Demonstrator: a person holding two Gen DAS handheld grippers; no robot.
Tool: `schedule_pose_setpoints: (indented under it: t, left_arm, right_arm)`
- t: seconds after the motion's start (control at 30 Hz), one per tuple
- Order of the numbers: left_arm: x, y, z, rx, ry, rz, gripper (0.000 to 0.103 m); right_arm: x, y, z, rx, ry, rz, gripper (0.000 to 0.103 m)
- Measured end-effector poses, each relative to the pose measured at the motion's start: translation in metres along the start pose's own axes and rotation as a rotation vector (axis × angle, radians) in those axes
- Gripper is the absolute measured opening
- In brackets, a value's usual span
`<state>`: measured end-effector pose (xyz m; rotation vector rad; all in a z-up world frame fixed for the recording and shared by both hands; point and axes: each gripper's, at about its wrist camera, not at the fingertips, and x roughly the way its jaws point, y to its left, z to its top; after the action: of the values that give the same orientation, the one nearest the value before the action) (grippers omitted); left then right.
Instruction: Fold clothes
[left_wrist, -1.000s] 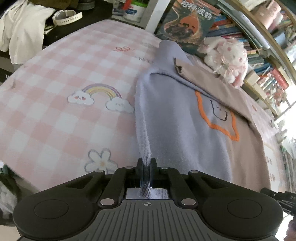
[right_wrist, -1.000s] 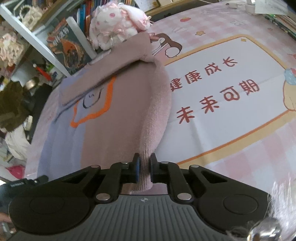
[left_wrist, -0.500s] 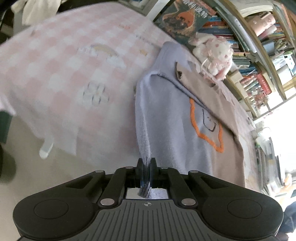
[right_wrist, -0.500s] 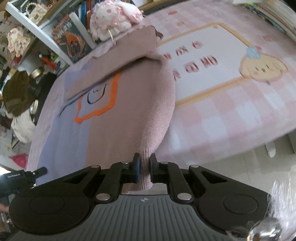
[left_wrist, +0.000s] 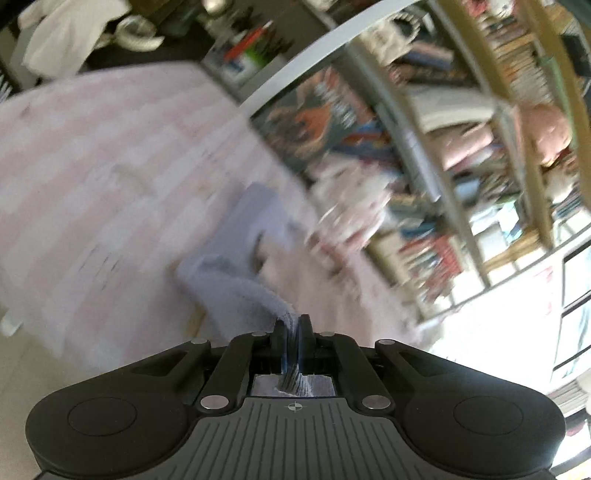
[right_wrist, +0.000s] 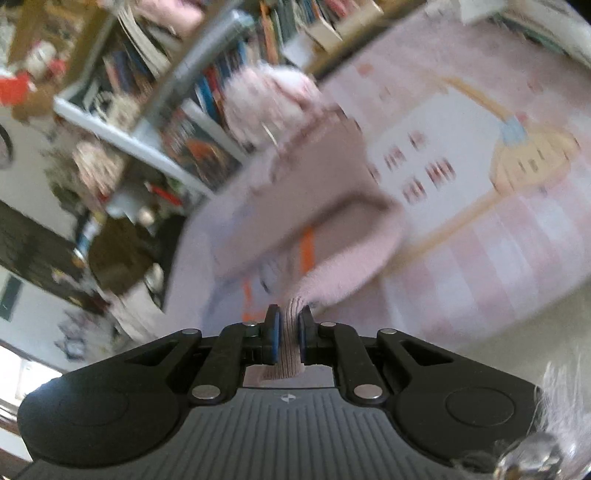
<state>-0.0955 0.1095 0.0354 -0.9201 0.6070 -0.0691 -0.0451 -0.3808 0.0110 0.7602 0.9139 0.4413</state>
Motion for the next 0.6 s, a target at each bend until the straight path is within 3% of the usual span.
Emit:
schedule_pose_setpoints:
  t: [0.2,0.6]
  left_arm:
    - [0.042,-0.019,0.043,0.04,-0.06,-0.044,0.003]
    - [0.127,-0.013,0.1,0.076,0.014,-0.033,0.003]
  right_arm:
    - [0.006,0.016,0.047,0.039,-0.121,0.098,0.009]
    - [0.077,0.03,0.118,0.015,-0.186,-0.008,0.009]
